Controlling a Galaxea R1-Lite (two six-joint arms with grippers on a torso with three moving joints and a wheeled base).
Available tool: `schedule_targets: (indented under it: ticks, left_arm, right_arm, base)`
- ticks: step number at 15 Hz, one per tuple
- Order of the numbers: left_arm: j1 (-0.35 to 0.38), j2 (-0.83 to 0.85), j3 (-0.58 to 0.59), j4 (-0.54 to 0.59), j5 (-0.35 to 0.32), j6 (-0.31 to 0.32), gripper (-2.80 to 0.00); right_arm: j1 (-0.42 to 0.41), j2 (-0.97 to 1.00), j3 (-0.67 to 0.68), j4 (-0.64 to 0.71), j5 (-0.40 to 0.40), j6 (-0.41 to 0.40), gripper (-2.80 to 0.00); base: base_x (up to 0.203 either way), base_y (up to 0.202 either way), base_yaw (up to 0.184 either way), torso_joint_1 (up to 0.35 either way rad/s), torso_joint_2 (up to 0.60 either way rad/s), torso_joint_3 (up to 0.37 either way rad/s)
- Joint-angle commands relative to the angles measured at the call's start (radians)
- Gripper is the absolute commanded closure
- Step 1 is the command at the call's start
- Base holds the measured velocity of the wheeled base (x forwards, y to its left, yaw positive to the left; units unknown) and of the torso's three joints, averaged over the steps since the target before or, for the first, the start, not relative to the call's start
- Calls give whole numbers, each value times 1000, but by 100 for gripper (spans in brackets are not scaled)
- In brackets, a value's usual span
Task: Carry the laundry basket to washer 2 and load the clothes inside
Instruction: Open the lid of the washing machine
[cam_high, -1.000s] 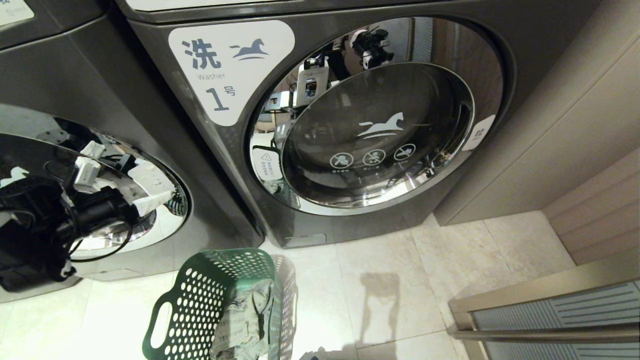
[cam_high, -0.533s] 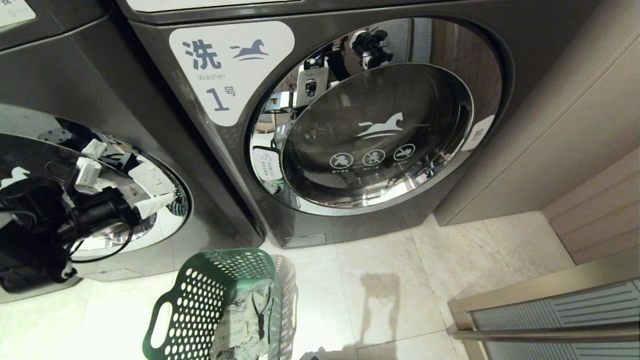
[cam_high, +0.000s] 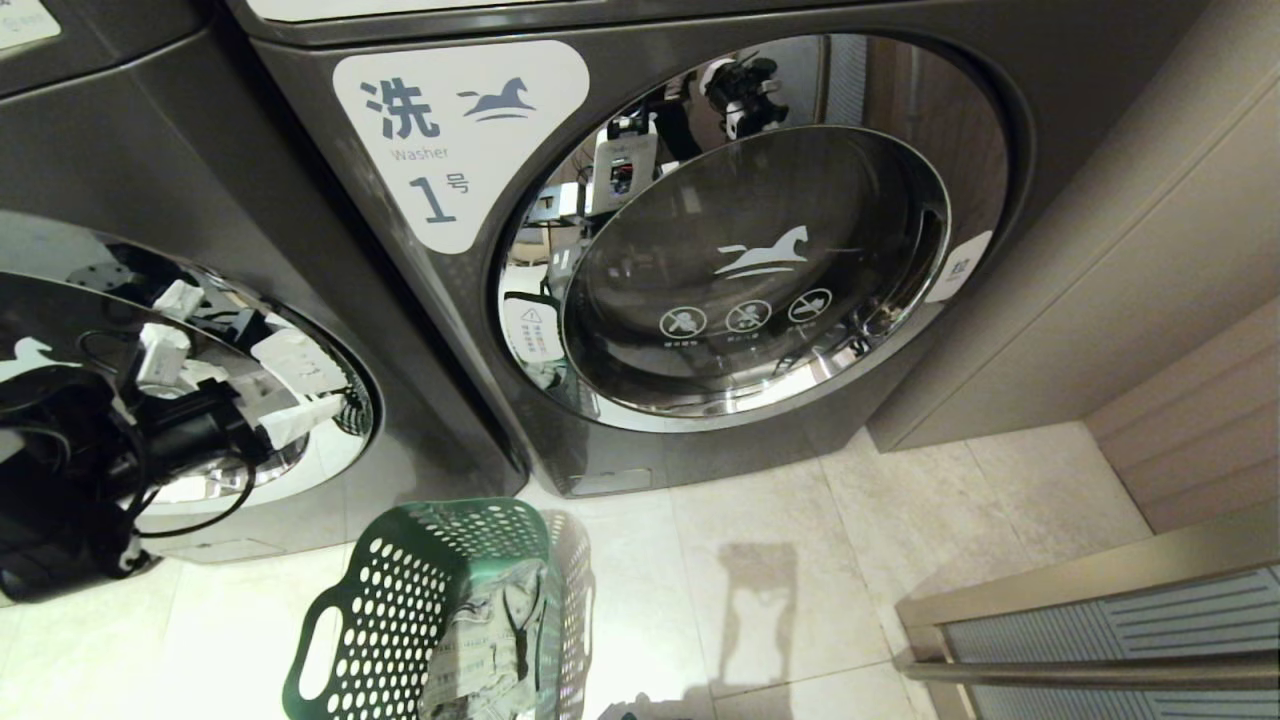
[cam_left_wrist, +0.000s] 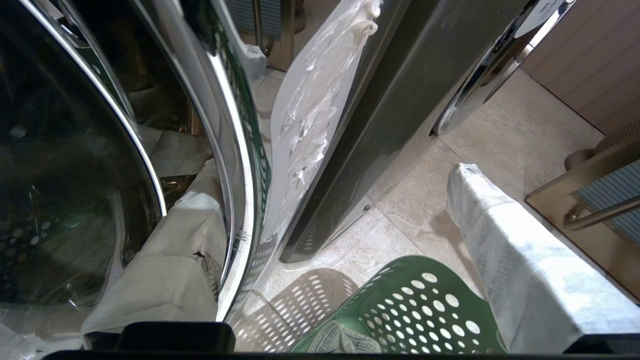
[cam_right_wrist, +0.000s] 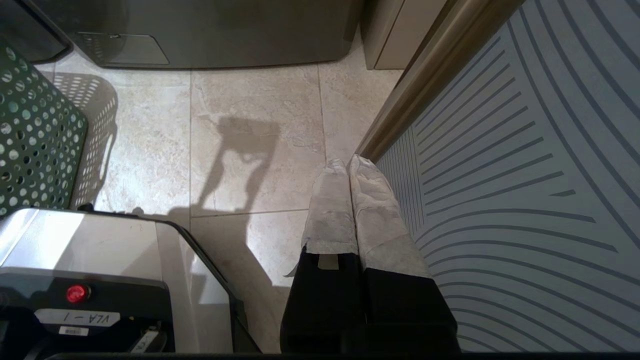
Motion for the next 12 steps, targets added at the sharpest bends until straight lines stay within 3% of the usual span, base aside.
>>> schedule_targets:
  ticks: [1,12]
  left_arm:
    - [-2,-3,7,-5,-26,-2,-280]
    - [-2,-20,109,-97,-84,-2,-280]
  right_arm:
    - [0,1,0,1,1,-2,0]
    - [0,1,0,1,1,-1,0]
  base:
    - [0,0,0,0,0,0]
    - [0,0,0,-3,-1,2]
